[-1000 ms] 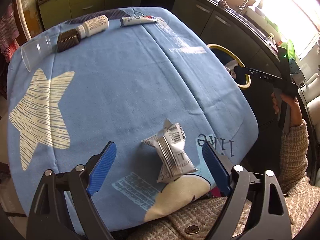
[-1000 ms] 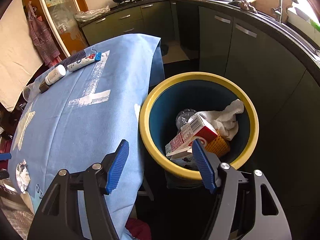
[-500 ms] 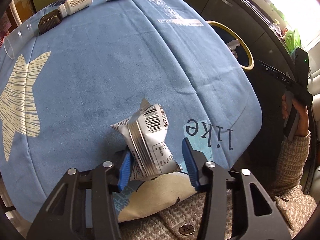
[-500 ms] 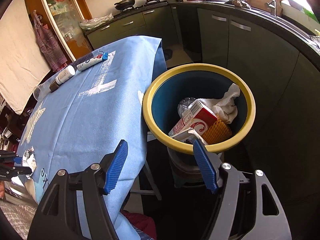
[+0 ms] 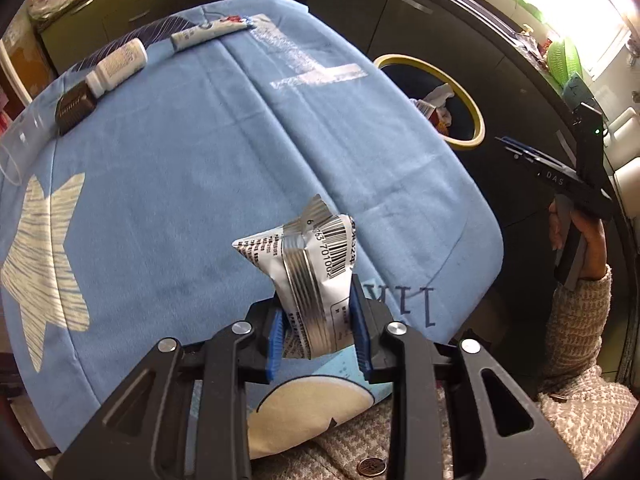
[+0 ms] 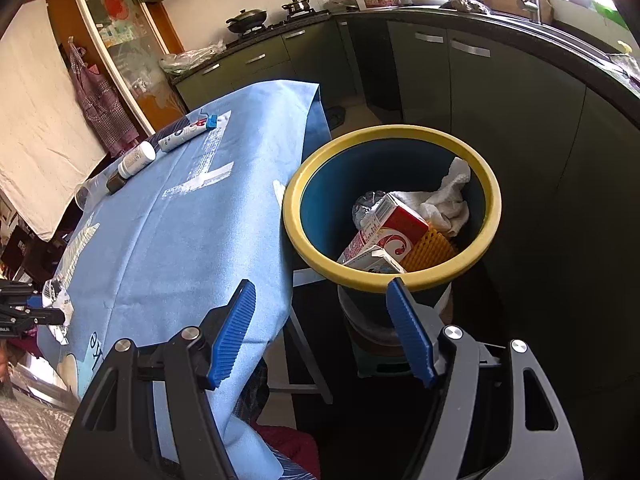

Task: Collect trash
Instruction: 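Carry the wrapper over the bin and open the left tool, then grasp the white toothpaste tube by its cap end with the right tool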

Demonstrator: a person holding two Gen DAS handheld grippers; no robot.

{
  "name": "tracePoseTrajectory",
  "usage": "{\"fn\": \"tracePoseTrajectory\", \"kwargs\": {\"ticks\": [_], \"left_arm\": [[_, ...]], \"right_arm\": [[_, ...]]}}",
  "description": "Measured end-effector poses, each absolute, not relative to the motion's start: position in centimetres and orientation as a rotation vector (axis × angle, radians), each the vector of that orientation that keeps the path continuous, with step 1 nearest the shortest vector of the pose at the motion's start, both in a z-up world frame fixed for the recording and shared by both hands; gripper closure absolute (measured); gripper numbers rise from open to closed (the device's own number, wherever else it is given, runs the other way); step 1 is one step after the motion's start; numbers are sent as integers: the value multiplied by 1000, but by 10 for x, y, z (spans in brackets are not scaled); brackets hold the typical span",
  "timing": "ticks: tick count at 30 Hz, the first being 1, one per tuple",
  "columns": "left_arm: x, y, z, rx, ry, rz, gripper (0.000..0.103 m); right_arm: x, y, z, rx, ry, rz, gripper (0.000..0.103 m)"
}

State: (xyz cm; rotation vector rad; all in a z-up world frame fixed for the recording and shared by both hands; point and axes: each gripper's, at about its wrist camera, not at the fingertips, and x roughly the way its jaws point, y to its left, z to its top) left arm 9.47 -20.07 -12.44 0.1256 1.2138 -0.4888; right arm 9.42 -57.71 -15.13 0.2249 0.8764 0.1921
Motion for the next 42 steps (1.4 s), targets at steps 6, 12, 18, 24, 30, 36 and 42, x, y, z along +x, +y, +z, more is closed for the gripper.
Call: {"fn": "tracePoseTrajectory", "kwargs": {"ticks": [6, 12, 18, 24, 30, 36, 42], "left_arm": [[122, -257, -87, 195, 1113, -627, 76], [167, -353, -64, 257, 1028, -803, 75], [226, -441, -84, 274, 1007, -863, 75], [266, -490, -121, 281, 1022, -830, 66], [284, -489, -128, 259, 1010, -788, 56], [255, -410, -84, 155, 895, -812, 47], [222, -284, -78, 59, 848, -717, 44]], "right_arm": [[81, -596, -151, 252, 872, 145, 35], [63, -622, -153, 296, 884, 74, 35], [38, -638, -156, 333, 897, 19, 35], [29, -643, -166, 355, 924, -5, 33], [36, -642, -163, 348, 930, 2, 32], [52, -624, -158, 312, 926, 53, 32], [85, -583, -143, 234, 924, 124, 32]]}}
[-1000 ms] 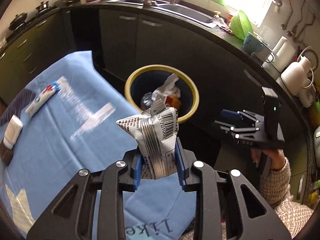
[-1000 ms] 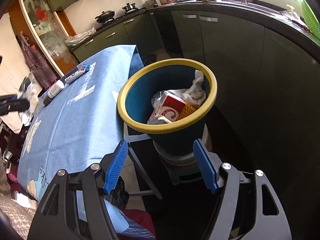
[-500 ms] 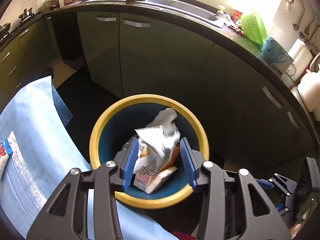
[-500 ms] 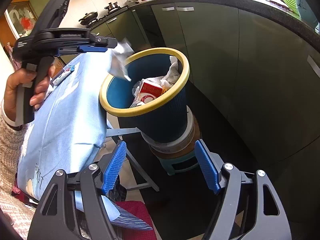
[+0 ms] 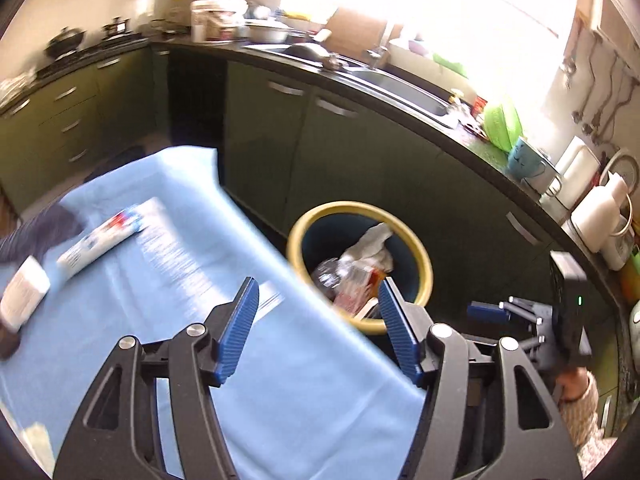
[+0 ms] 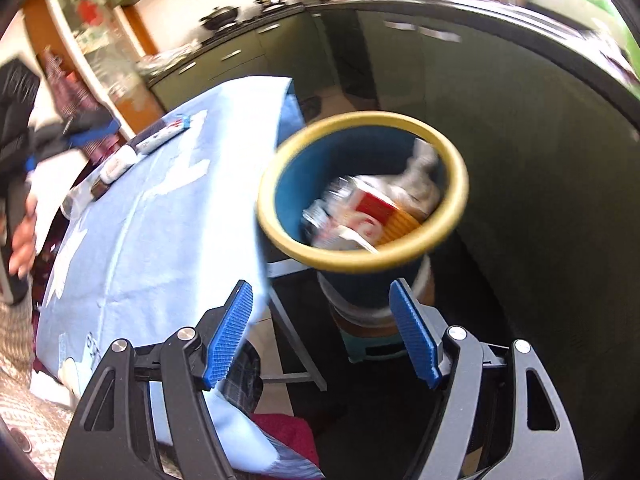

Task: Collect trash
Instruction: 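Grasp the white toothpaste tube by its cap end with the right tool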

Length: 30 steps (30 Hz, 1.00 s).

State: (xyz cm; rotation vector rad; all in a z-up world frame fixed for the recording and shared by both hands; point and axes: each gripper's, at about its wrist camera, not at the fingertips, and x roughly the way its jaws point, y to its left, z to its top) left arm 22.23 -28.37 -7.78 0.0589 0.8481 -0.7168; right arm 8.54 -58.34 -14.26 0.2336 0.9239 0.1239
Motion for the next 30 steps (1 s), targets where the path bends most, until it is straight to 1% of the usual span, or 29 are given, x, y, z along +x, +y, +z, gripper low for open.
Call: {"fn": "tracePoseTrajectory", "kwargs": {"ticks": [4, 6, 9, 13, 18, 20, 24, 26, 27, 30], "left_arm": [[213, -200, -88, 5, 802, -592, 42], [210, -161, -93, 15, 748, -520, 39], [215, -121, -102, 35, 692, -431, 38], [222, -84, -116, -30, 678, -418, 38], [219, -77, -118, -30, 658, -432, 38], [216, -78, -118, -27, 645, -438, 36], [216, -80, -122, -16, 646, -438, 36], [219, -79, -124, -35, 663, -452, 36], [220, -77, -126, -46, 669, -457, 36], [223, -76, -129, -62, 683, -468, 36]], "right_arm": [[119, -536, -126, 150, 917, 187, 32], [139, -507, -117, 97, 914, 232, 32], [170, -461, -106, 28, 911, 311, 33], [224, -403, -93, -30, 904, 428, 33], [294, -348, -89, -247, 847, 549, 33], [323, -334, -96, -328, 852, 593, 32], [371, -316, -114, -444, 873, 675, 32], [390, -309, -123, -505, 871, 703, 31], [399, -305, -127, -537, 873, 713, 27], [419, -297, -139, -587, 904, 773, 26]]}}
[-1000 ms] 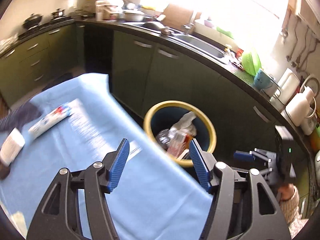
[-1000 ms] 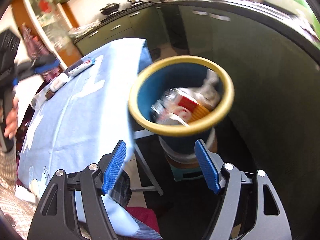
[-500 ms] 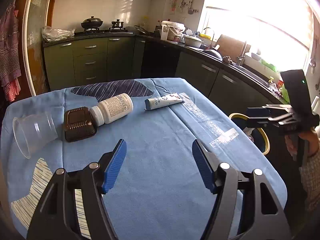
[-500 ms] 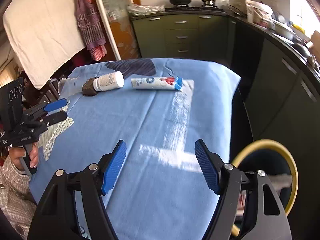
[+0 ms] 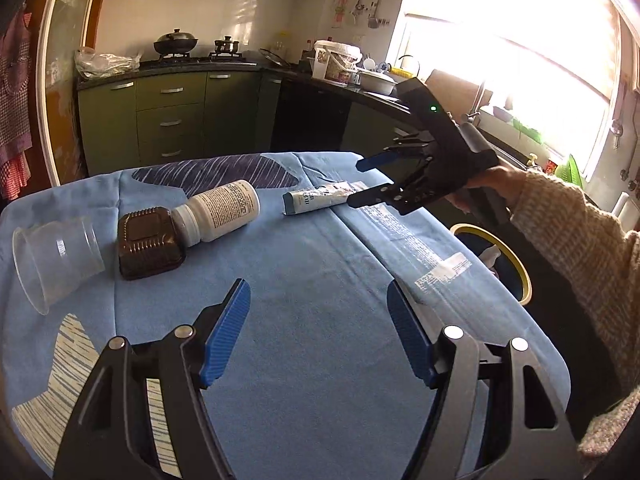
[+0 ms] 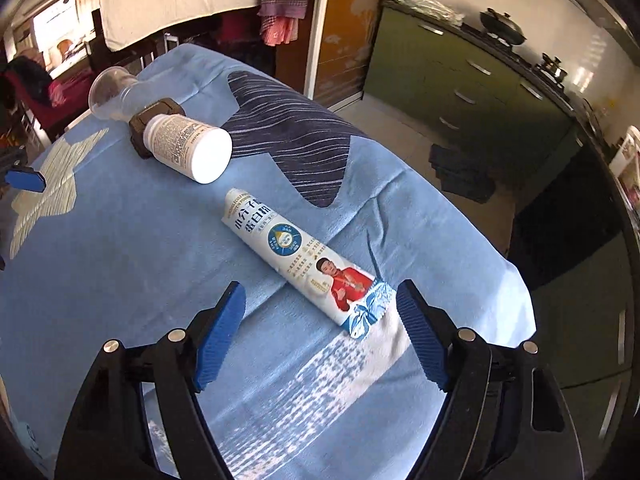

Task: Collect trash
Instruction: 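Grasp the white toothpaste tube by its cap end with the right tool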

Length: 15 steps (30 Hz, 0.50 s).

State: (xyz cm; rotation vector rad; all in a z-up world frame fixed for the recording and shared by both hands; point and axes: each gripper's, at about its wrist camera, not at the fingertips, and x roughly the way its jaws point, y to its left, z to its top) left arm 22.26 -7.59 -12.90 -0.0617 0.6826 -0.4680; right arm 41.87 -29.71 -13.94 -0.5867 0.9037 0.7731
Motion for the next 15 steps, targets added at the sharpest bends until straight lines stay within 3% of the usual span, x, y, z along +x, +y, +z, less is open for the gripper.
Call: {"fn": "tracePoseTrajectory", "kwargs": {"ticks": [12, 14, 15], "left_arm": [[236, -73, -144, -104, 750, -491, 36], [235, -74, -145, -97, 751, -492, 36], [235, -75, -145, -94, 750, -491, 36]], "right_arm": [[462, -287, -170, -584, 1012, 872, 27], [464, -286, -168, -572, 1018, 870, 34], [464, -287, -167, -559, 1023, 868, 44]]}}
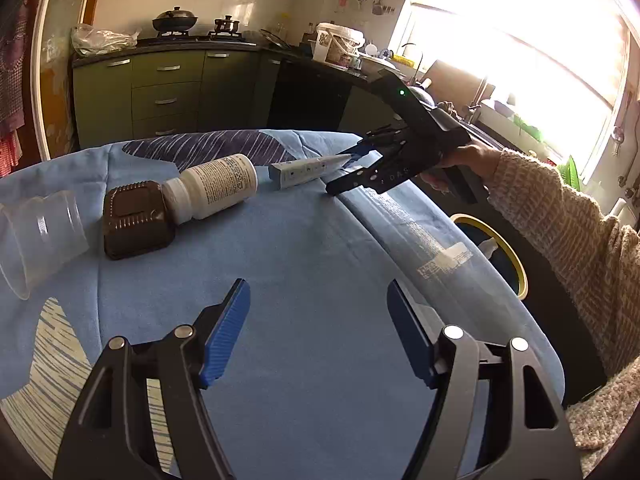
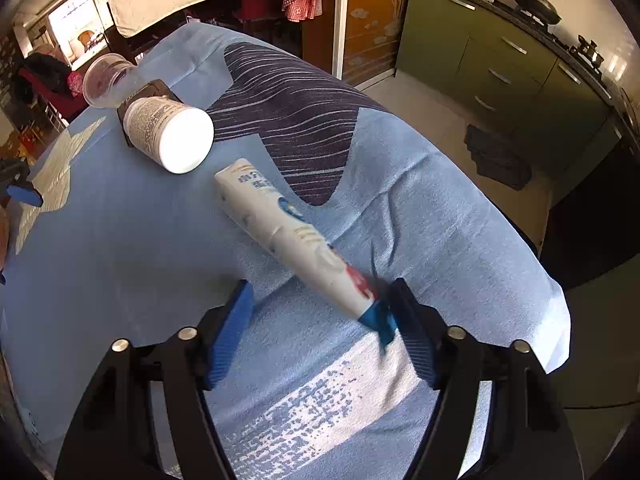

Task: Collect trash
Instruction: 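Grasp the white toothpaste tube by its cap end with the right tool, then carry the tube over the bin and open the right tool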

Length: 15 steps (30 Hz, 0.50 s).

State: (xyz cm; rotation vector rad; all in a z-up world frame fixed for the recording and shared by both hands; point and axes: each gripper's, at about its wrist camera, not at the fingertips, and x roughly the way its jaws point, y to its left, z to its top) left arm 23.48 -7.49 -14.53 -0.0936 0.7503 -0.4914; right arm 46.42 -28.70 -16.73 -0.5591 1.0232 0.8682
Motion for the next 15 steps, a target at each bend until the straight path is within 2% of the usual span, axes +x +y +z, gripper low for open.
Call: {"fn": "tracePoseTrajectory", "kwargs": {"ticks": [1, 6, 15], "left_arm": [[233, -76, -145, -91, 749, -490, 36], [231, -77, -145, -83, 748, -489, 36], [228, -79, -145, -71, 746, -500, 36]], "right_arm": [[466, -288, -166, -542, 1028, 868, 55], [460, -289, -161, -527, 1029, 827, 91], [406, -320, -141, -305, 1016, 805, 94]]}}
